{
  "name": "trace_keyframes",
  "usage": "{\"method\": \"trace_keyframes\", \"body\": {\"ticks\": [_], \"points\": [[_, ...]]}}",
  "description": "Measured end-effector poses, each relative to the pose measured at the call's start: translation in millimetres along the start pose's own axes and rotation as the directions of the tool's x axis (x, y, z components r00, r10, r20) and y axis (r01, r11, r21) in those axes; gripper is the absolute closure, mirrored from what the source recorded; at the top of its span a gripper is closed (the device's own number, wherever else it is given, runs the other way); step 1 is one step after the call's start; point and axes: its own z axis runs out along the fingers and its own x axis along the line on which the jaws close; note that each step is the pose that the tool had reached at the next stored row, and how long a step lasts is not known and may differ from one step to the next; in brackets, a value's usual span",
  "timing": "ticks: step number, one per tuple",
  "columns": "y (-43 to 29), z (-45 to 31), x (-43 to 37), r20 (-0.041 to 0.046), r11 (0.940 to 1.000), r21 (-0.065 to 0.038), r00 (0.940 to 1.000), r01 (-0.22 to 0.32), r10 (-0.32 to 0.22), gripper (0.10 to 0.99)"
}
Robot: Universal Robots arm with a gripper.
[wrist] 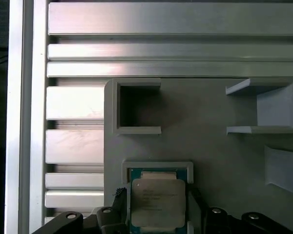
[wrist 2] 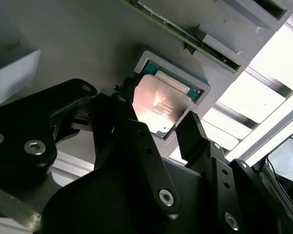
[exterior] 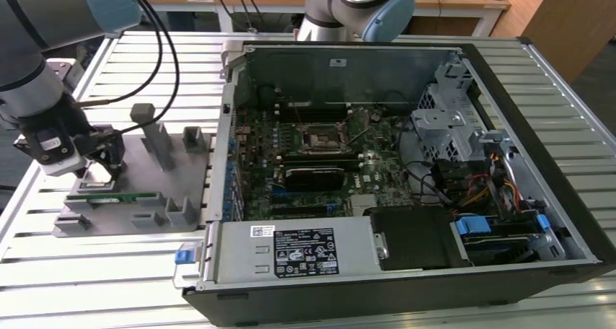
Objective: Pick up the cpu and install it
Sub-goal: 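Pick up the cpu and move it towards the insertion slot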
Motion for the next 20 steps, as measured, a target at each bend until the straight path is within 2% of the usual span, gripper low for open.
{"method": "trace_keyframes", "body": {"ticks": [7, 8, 10, 15, 20], "points": [[-0.1, 0.8, -0.2, 0.0004, 1.0000, 0.000, 1.0000, 0.000, 0.000, 0.490], [-0.1, 0.8, -0.2, 0.0003, 1.0000, 0.000, 1.0000, 0.000, 0.000, 0.553], [0.0, -1.3, -0.4, 0.0008, 1.0000, -0.001, 1.0000, 0.000, 0.000, 0.557], [0.6, -15.4, -0.3, 0.0006, 1.0000, -0.001, 1.0000, 0.000, 0.000, 0.557], [1.5, -34.9, -0.4, 0.0008, 1.0000, -0.002, 1.0000, 0.000, 0.000, 0.557]]}}
